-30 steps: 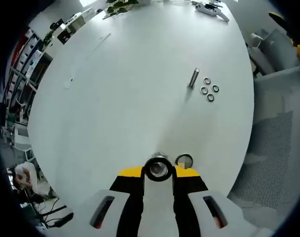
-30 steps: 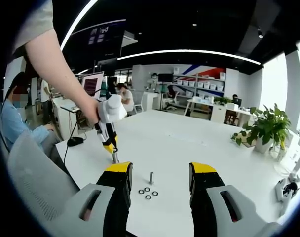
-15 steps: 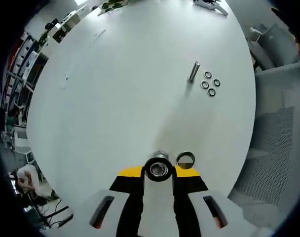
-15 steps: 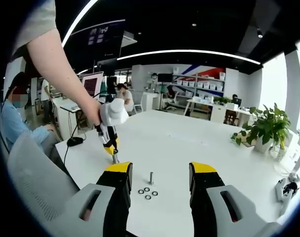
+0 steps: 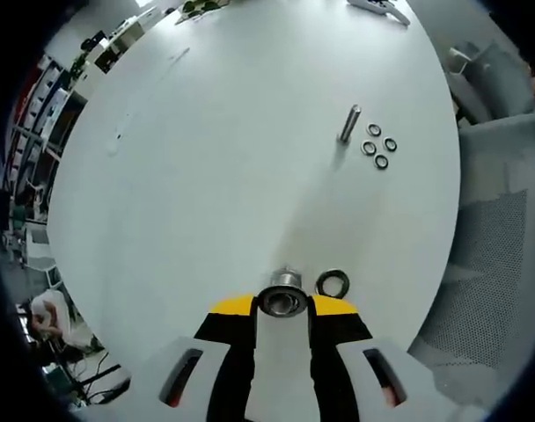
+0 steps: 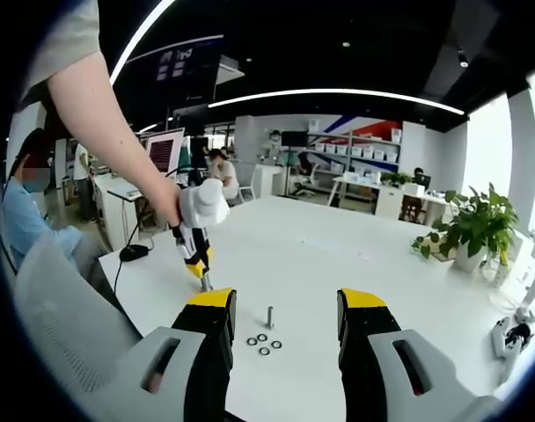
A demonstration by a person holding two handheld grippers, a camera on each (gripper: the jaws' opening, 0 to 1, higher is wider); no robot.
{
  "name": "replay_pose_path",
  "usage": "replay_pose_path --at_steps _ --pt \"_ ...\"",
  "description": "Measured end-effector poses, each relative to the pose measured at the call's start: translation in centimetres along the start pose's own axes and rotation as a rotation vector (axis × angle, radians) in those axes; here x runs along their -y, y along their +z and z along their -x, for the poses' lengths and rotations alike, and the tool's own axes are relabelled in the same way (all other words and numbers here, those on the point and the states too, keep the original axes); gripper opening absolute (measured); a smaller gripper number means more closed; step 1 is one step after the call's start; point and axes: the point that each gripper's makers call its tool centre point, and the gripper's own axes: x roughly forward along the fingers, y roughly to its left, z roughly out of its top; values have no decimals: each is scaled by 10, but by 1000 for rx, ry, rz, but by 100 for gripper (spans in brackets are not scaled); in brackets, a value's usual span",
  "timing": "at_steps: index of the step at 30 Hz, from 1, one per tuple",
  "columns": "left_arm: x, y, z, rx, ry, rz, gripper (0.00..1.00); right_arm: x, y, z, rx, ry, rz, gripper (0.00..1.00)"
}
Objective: Place the washer onto the threaded stud by aligning its center hole with the stud, sliding it down to the base, and recovering from edge contact or off-axis alignment until the washer reaches the visible bottom stop.
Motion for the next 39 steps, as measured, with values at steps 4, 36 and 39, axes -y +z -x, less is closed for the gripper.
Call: replay_pose_path --at_steps 4,36,39 --pt "1 1 2 11 4 10 22 0 0 0 1 0 1 48" --pt "20 10 20 76 -21 -2 15 1 0 1 1 -7 3 48" --pt "22 13 23 97 -19 -28 13 1 0 1 2 -8 4 48"
